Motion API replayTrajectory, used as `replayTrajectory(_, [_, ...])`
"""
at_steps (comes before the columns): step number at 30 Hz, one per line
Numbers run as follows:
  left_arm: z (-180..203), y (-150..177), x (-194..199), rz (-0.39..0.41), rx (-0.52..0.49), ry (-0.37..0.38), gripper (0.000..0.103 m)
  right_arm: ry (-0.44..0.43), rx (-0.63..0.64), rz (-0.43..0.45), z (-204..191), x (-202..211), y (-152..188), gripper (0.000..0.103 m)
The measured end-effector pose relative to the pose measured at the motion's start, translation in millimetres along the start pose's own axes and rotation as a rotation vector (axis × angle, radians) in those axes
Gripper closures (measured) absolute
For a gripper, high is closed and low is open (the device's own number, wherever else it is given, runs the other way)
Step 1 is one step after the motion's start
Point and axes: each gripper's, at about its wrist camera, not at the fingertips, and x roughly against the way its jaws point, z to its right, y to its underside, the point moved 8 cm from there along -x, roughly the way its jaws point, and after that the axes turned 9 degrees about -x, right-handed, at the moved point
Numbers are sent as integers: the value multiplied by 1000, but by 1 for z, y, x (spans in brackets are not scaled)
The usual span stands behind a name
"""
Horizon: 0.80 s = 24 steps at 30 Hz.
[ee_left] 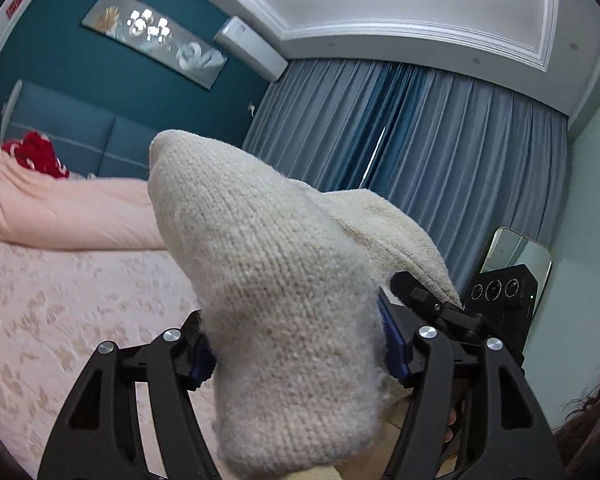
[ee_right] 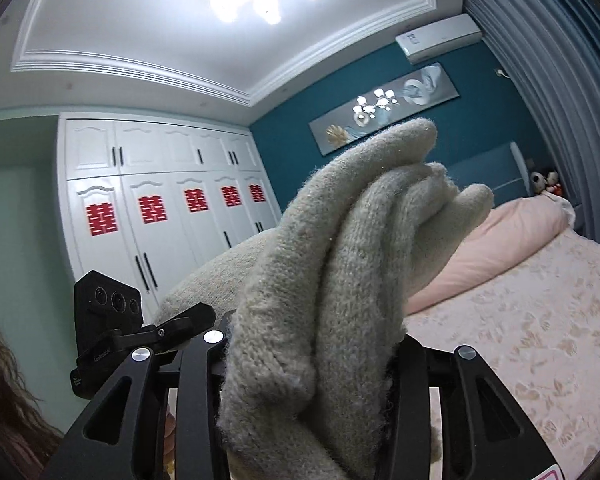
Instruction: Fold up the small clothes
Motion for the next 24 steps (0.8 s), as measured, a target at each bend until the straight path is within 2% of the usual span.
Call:
replayTrajectory(2, [-12, -6, 19, 13, -54, -56, 35, -52, 11, -13, -12, -21, 8, 60])
replayTrajectory(5, [-50, 7, 36, -15, -28, -142, 33, -88, -35, -76, -11, -58, 38, 52])
replayTrajectory(7, [-91, 39, 39, -58, 27, -206, 24, -31, -120, -150, 15, -91, 79, 44])
replayTrajectory(8, [-113, 64, 36, -93, 62, -218, 9, 4, -172, -198, 28, -102, 109, 34])
replayTrajectory(9, [-137, 96, 32, -134, 98, -240, 5, 53, -220, -255, 52, -116, 146, 31])
replayTrajectory(11, [-192, 185, 28, -294, 212, -356, 5, 219, -299, -394, 115, -131, 231, 31])
replayTrajectory(12, [-218, 235, 31, -398, 296, -446, 7, 334, -315, -484, 144, -129, 274, 37])
replayTrajectory(13, [-236, 282, 41, -473, 417, -489, 10, 413, -346, -557, 167, -119, 310, 41])
replayTrajectory(14, [-243, 318, 51, -501, 526, -489, 16, 440, -377, -604, 179, -108, 335, 44])
replayTrajectory(15, [-244, 342, 62, -495, 609, -487, 16, 457, -396, -629, 186, -94, 353, 44])
replayTrajectory(16, [-243, 357, 72, -487, 649, -512, 16, 474, -402, -635, 191, -84, 360, 44])
replayTrajectory(18, [-236, 368, 81, -488, 633, -565, 14, 495, -390, -657, 193, -78, 368, 43])
replayTrajectory(19, [-234, 367, 80, -485, 623, -571, 13, 501, -381, -669, 196, -80, 367, 41])
replayTrajectory(21, [-234, 359, 71, -479, 602, -567, 5, 518, -384, -667, 202, -90, 363, 29])
replayTrajectory(24, [-245, 354, 49, -487, 584, -586, 5, 500, -457, -671, 210, -122, 372, 24])
